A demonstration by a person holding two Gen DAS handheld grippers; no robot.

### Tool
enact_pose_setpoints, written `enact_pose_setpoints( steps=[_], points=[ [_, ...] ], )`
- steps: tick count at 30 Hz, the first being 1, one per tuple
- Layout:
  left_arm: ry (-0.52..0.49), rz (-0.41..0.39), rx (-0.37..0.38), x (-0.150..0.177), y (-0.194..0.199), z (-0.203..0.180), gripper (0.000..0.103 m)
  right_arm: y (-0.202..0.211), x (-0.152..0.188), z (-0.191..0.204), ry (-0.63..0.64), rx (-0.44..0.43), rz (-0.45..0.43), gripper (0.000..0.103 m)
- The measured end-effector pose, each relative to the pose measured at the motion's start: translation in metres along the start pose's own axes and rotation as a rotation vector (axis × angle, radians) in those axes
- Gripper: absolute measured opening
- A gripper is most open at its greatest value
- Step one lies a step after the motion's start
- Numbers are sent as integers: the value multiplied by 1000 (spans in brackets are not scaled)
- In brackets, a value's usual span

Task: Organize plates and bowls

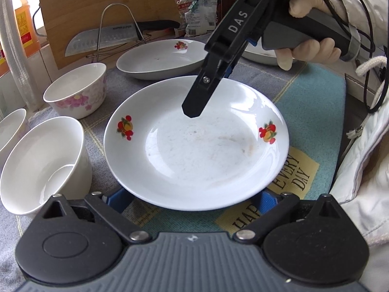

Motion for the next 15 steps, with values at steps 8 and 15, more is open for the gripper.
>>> enact_pose_setpoints(
  steps=[8,15],
  points=[
    [-4,1,-6,0,0,1,99,3,0,-2,-4,-5,8,87],
    [-9,-4,-6,0,0,1,99,1,-3,-4,12,-26,-12,87]
  ],
)
Point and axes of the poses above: each gripper's, at about its wrist camera, not at the fingertips, and y roughly against the way its jaws point, z to its left, x to its underside, the point moved 8 cm from there along -y, roughly the way its jaws point, and after that the axes turned 15 degrees about -z, right-handed, at the moved point
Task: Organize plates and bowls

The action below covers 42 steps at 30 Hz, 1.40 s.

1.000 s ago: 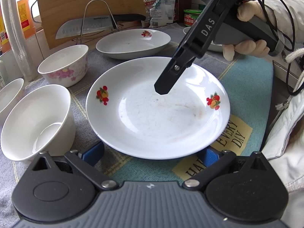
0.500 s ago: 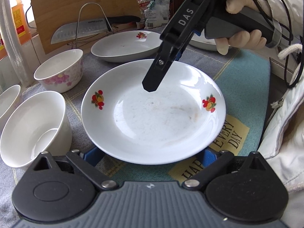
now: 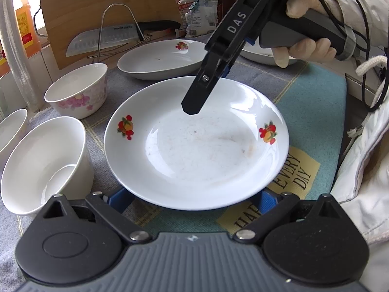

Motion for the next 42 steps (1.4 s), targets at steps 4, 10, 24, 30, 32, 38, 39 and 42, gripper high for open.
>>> enact_pose_setpoints(
  steps=[4,10,24,30,32,38,39,42],
  points=[
    [-4,0,-3,0,0,0,99,-1,-2,-1,-27,-7,8,87],
    [-2,4,-2,1,0,1,99,-1,-4,-2,-72,-7,26,87],
    [-20,29,20,-3,-1,-2,99,8,1,1,-66,3,22,87],
    [-22,35,36,-8,-1,-3,99,15,3,-1,-77,-1,10,87],
    [-22,36,40,-10,-1,-4,99,17,3,-1,-78,-1,5,87],
    [-21,40,47,-18,-3,-6,99,26,3,-2,-79,-4,-14,87],
    [-24,35,49,-20,-3,-7,99,27,3,-3,-78,-2,-15,87],
    [-34,33,54,-25,-3,-10,99,31,4,-7,-86,4,-25,87]
  ],
)
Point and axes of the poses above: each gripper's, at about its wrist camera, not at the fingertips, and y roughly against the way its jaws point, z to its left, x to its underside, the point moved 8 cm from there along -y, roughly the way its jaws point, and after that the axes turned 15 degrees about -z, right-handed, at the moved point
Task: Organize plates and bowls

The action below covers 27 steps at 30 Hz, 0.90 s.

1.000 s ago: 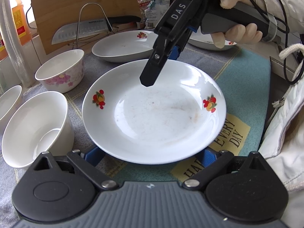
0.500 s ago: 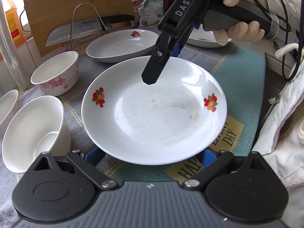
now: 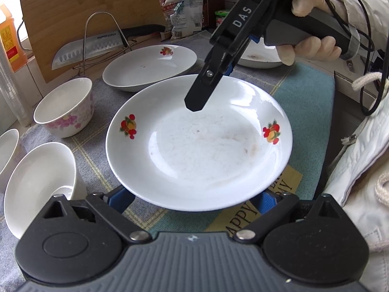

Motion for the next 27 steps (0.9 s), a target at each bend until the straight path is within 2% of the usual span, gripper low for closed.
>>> enact_pose_setpoints(
  steps=[27],
  points=[
    [-85,-6,67,-60,-36,-32,99,65,-8,-55,-45,36,-119,87]
  ],
)
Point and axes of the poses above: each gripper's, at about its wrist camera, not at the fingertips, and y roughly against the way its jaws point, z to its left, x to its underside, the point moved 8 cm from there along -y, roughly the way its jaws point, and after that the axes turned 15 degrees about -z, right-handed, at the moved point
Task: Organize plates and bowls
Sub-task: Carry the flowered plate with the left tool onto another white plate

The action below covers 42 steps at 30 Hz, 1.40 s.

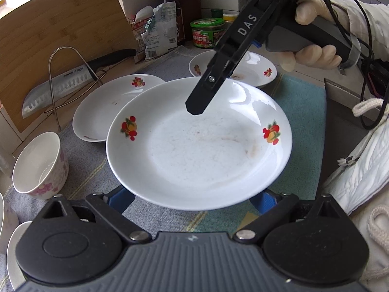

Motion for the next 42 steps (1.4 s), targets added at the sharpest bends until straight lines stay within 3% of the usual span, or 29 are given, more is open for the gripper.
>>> enact_pose_setpoints(
  steps=[26,42],
  points=[
    [-94,-13,123,-75,-91,-39,99,71,-19,-100,-79,109,-112,87],
    [-120,14,192,-90,-138,-56,99,93,-14,-154,-149,168,-135,87]
  ],
)
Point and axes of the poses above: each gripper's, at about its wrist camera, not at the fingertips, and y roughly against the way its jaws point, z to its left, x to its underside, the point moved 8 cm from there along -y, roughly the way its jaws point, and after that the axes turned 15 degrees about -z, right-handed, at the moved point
